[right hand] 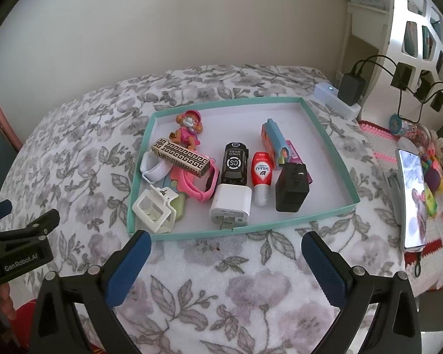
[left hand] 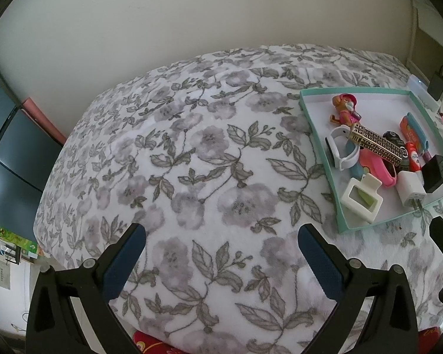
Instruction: Organize rigid objects
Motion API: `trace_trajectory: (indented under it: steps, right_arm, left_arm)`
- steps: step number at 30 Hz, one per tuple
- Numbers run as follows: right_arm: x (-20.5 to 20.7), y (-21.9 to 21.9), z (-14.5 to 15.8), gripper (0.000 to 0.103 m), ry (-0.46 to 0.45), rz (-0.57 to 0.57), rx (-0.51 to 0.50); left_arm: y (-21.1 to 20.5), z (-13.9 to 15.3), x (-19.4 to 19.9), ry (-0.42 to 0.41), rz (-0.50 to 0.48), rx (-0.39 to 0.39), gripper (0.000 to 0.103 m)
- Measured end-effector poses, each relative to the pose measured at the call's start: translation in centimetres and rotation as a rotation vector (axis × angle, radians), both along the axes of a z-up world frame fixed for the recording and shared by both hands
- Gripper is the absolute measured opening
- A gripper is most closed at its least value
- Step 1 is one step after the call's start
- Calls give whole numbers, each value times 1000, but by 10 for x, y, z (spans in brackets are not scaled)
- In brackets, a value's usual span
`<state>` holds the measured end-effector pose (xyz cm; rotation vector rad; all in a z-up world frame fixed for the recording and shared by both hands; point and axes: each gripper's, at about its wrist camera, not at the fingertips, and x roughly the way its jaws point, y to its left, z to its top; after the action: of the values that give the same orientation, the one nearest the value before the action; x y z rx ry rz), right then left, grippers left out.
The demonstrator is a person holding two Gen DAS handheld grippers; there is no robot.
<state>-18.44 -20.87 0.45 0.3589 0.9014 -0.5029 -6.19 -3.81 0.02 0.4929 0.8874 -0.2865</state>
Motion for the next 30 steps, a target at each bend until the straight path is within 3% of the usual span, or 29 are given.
trace_trajectory:
  steps: [30]
  right_arm:
    - [2,-1,-4,103,16,11,6]
  left_arm:
    - [-1,-2,0,8,-15,3,102]
